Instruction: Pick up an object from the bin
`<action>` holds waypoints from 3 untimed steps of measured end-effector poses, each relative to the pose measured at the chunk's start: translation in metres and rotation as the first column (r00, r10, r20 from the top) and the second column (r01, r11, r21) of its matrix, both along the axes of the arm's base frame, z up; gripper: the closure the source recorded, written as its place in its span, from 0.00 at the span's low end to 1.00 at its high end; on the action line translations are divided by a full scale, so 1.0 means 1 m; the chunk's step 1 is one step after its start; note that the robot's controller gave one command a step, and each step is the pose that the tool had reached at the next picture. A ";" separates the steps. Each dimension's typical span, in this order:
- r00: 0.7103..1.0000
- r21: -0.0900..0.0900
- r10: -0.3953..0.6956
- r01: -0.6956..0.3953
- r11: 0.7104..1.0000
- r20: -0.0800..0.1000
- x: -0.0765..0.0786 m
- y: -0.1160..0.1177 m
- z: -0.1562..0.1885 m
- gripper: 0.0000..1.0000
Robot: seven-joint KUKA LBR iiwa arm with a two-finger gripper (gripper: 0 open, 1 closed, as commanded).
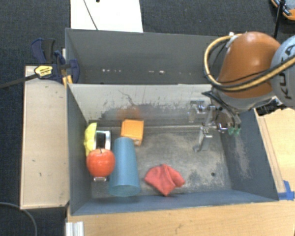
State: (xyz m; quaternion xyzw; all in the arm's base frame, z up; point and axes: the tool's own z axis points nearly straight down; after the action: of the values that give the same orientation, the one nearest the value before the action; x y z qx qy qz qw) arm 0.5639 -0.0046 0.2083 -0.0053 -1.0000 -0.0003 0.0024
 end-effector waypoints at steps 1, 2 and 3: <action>1.000 0.000 0.000 0.000 1.000 0.008 0.001 0.000 0.005 0.00; 0.994 -0.001 0.109 -0.109 0.994 0.010 -0.036 0.031 -0.072 0.00; 0.997 0.000 0.083 -0.083 0.997 0.004 -0.060 0.062 -0.067 0.00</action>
Offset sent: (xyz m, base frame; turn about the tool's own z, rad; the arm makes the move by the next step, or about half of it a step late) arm -0.0693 0.0584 -0.1383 -0.2032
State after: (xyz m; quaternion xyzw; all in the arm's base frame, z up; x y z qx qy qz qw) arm 0.5043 0.0576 0.1415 0.0360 -0.9994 -0.0004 0.0005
